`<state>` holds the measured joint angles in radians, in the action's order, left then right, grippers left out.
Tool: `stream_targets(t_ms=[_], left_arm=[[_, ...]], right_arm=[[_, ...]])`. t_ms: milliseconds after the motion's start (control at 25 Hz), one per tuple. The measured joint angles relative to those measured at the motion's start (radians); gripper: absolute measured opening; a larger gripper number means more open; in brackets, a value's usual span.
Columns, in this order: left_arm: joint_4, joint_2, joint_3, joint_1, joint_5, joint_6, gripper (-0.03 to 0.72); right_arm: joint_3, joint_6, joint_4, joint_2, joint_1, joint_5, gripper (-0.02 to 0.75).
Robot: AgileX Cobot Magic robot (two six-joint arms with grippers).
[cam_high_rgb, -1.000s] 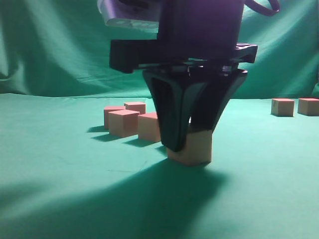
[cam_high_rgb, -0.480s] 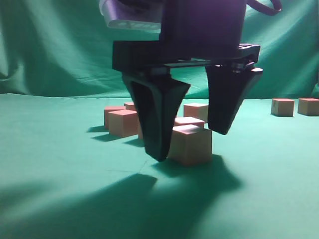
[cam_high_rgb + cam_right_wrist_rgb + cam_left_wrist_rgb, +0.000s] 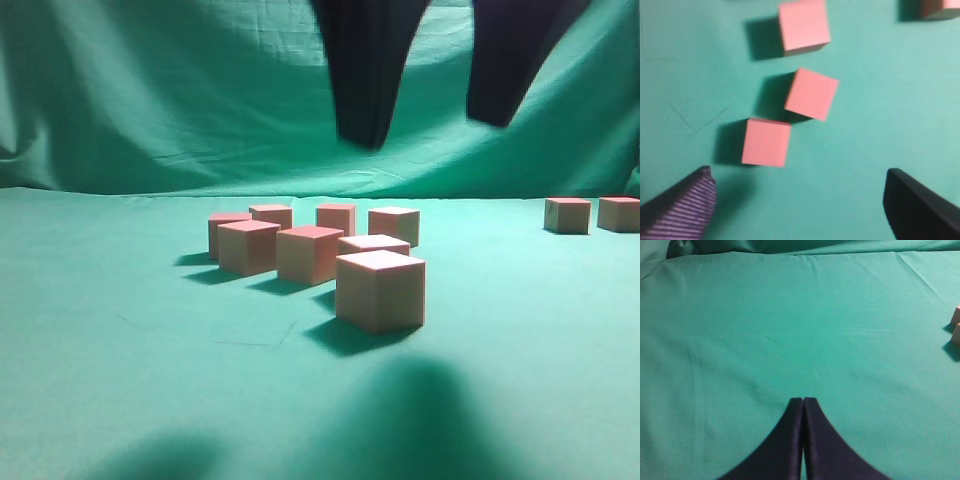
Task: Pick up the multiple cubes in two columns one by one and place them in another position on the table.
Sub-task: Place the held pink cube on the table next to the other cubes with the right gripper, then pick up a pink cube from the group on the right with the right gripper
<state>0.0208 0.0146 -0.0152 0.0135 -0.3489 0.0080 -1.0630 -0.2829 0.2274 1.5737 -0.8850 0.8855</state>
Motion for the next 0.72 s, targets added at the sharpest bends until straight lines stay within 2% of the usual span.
stream_targets(t_ms=[160,280,480,720], left_arm=[[0.000,0.000,0.000,0.000,0.000,0.000,0.000],[0.000,0.000,0.000,0.000,0.000,0.000,0.000],[0.000,0.000,0.000,0.000,0.000,0.000,0.000],[0.000,0.000,0.000,0.000,0.000,0.000,0.000]], right_arm=[[0.000,-0.108,0.075,-0.111,0.000,0.075,0.646],[0.000,-0.148,0.116,-0.172,0.048,0.155,0.646],[-0.007,-0.147,0.104,-0.222,0.264,0.210,0.646],[-0.072,-0.030,-0.057,-0.220,0.517,0.145,0.646]])
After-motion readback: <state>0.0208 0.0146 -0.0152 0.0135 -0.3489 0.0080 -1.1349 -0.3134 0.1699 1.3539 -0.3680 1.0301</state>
